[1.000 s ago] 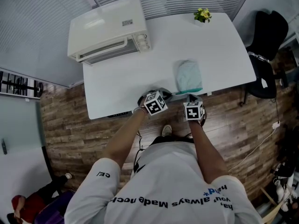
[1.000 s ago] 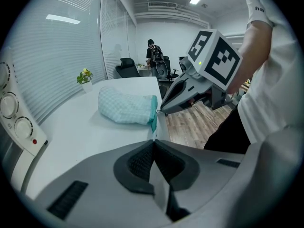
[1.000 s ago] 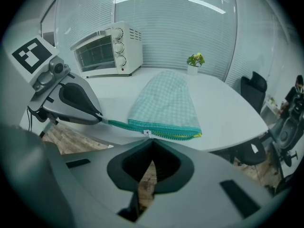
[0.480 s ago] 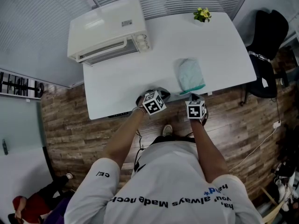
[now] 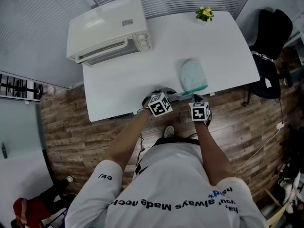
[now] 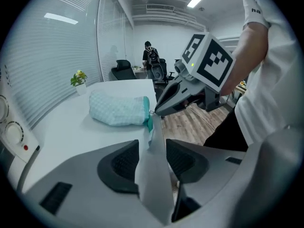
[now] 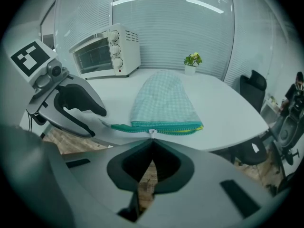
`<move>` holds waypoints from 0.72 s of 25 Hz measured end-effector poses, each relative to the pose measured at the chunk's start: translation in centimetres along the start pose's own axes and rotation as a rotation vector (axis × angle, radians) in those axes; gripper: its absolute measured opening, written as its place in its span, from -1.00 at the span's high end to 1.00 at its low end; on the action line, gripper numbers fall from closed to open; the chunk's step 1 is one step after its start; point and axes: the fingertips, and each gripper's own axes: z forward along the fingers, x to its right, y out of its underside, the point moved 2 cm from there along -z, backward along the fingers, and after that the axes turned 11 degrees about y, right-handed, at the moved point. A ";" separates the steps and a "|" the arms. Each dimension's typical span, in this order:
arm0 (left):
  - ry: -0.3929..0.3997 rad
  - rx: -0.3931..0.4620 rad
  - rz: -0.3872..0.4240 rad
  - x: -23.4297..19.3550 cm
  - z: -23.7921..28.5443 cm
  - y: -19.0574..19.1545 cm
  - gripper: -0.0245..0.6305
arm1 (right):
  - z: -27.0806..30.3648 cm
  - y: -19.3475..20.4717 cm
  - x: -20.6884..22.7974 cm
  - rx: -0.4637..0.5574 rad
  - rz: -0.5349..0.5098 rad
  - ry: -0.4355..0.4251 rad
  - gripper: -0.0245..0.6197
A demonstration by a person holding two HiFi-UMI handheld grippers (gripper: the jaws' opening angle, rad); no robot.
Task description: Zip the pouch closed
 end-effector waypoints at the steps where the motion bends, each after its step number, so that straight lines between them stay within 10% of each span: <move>1: -0.005 -0.006 0.009 0.0 0.3 -0.2 0.38 | -0.1 0.0 -0.1 0.001 -0.001 -0.004 0.90; 6: -0.011 -0.006 0.030 -0.1 0.9 -1.1 0.82 | -0.3 0.0 -0.3 0.008 0.000 -0.015 0.89; 18: 0.024 0.004 0.023 0.2 0.5 -0.8 0.84 | 0.2 -0.3 0.0 0.048 0.038 -0.042 0.78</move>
